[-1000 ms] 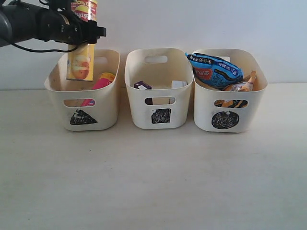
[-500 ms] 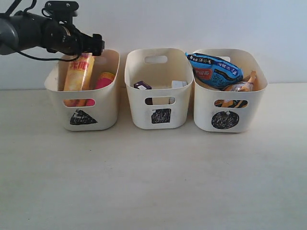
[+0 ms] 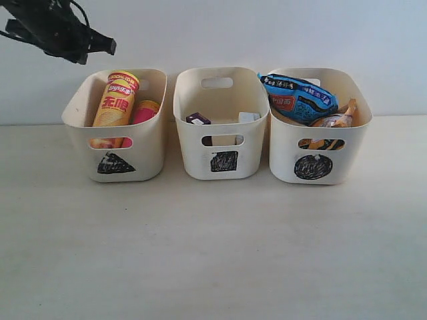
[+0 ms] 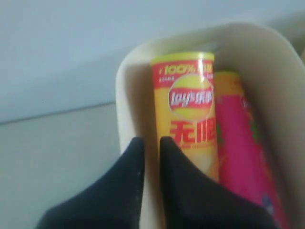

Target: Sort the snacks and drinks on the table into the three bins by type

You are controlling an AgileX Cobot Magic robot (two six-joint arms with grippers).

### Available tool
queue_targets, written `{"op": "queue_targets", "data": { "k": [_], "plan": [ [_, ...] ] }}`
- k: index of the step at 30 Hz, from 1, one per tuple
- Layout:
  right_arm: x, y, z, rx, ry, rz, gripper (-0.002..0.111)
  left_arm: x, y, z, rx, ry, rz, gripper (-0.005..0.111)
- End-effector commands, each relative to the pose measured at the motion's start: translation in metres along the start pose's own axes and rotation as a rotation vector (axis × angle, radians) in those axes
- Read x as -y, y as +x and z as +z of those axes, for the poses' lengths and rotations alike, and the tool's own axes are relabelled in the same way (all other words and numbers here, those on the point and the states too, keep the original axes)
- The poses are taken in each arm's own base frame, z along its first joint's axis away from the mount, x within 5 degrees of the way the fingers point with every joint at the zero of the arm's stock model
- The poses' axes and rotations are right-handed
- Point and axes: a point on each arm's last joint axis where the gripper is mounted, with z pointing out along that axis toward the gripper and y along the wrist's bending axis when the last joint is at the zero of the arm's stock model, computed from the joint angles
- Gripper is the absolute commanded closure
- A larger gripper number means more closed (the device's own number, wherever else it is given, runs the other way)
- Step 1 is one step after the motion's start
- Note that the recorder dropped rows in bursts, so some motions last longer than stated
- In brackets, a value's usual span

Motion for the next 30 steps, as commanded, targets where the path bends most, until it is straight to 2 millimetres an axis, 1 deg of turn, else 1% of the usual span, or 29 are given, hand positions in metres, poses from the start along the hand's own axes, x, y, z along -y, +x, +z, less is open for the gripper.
{"op": "queue_targets", "data": {
  "k": [1,3,6,11,16,20,25,30],
  "plan": [
    [0.0,0.001,0.0,0.005,0.003,0.0,0.107,-0.006,0.01,-0.031,-0.099,-0.008,0.01,0.101],
    [0.0,0.001,0.0,0.005,0.003,0.0,0.107,-0.007,0.016,-0.041,-0.115,-0.006,0.011,0.101],
    [0.0,0.001,0.0,0.005,0.003,0.0,0.107,-0.011,0.024,-0.065,-0.096,-0.003,0.012,0.101],
    [0.0,0.001,0.0,0.005,0.003,0.0,0.107,-0.014,0.043,-0.098,-0.071,0.013,0.009,0.101],
    [0.0,0.001,0.0,0.005,0.003,0.0,0.107,-0.015,0.074,-0.124,-0.067,0.03,0.005,0.101],
    [0.0,0.0,0.0,0.011,0.003,0.0,0.107,-0.016,0.103,-0.152,-0.036,0.049,-0.009,0.101],
    [0.0,0.0,0.0,0.011,0.003,0.0,0.107,-0.015,0.136,-0.181,0.049,0.098,-0.058,0.101],
    [0.0,0.0,0.0,0.011,0.003,0.0,0.107,-0.014,0.164,-0.202,0.091,0.127,-0.095,0.101]
  ]
}}
